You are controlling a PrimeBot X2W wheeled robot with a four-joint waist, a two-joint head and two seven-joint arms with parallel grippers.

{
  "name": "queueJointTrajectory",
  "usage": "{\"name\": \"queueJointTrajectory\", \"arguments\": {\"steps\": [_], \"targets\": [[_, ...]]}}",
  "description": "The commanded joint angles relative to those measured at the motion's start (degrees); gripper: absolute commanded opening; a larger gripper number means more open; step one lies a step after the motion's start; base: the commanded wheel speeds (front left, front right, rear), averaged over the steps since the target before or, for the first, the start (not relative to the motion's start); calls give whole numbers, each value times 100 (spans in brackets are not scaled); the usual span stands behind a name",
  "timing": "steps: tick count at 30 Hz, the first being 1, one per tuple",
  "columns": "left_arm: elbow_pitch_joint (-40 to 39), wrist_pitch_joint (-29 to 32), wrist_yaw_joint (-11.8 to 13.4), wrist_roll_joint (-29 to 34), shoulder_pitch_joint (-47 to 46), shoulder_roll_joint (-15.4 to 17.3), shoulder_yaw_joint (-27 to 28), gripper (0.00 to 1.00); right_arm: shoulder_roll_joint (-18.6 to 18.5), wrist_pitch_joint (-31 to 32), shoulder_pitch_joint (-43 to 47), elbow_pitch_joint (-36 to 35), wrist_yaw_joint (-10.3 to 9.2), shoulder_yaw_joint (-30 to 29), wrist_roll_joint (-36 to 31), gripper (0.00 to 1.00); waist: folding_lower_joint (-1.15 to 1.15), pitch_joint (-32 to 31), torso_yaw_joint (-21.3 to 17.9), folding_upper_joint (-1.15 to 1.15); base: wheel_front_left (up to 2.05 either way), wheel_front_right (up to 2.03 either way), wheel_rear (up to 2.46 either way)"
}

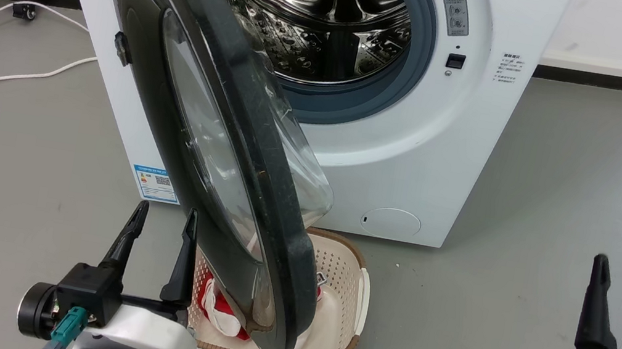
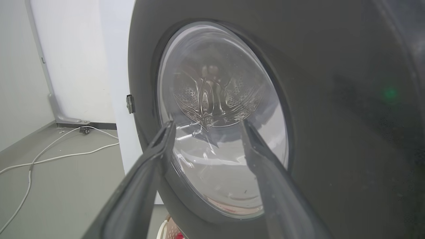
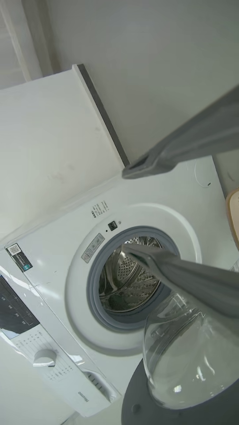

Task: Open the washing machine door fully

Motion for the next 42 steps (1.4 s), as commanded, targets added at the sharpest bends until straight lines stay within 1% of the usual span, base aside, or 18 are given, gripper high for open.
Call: {"name": "queueJointTrajectory", "arguments": {"steps": [1,3,6,8,11,13,15,18,25,34,35,36,37,42], "targets": [[-6,-14,29,8,57,-3,-6,100,77,-19,55,-153,0,-65,-386,100,0,3,-4,0,0,0,0],[-5,-14,24,10,49,-2,6,100,160,-28,141,-476,-1,-187,-1411,100,0,13,-6,0,0,0,0],[-4,-14,22,5,38,-2,18,100,299,5,265,-932,-1,-191,-2599,100,0,22,-3,0,0,0,0],[-6,-14,22,4,35,-2,16,100,344,93,385,-1182,-1,-112,-3226,100,0,21,3,0,0,0,0],[10,-14,10,15,15,-2,18,100,398,238,610,-1398,-2,71,-3782,100,0,23,12,0,0,0,0],[14,-14,-1,28,8,-3,19,100,417,302,759,-1404,-2,147,-3934,100,0,28,18,0,0,0,0],[11,-14,-3,41,3,-2,16,100,428,310,862,-1328,-2,148,-3926,100,0,36,25,0,0,0,0],[6,-14,-9,48,1,-2,14,100,434,254,919,-1190,-2,112,-3631,100,0,43,23,0,0,0,0],[-18,-14,-15,104,24,-2,-6,100,437,148,791,-992,-2,87,-3425,100,0,50,21,0,0,0,0],[-17,-14,-43,103,17,-2,-10,100,437,74,704,-946,-2,98,-3430,100,0,78,20,0,0,0,0],[-11,-14,-51,99,16,-2,-12,41,437,74,707,-940,-2,96,-3442,100,0,75,21,0,0,0,0],[-11,-14,-51,99,16,-2,-12,41,437,74,707,-940,-2,96,-3442,100,0,75,21,0,0,0,0],[-1,-14,-57,85,21,-2,-14,0,437,70,711,-937,-2,95,-3426,100,0,74,21,0,0,0,0],[23,-14,-83,117,18,-2,-12,0,438,57,712,-922,-2,100,-3440,100,0,67,24,0,0,0,0]]}}
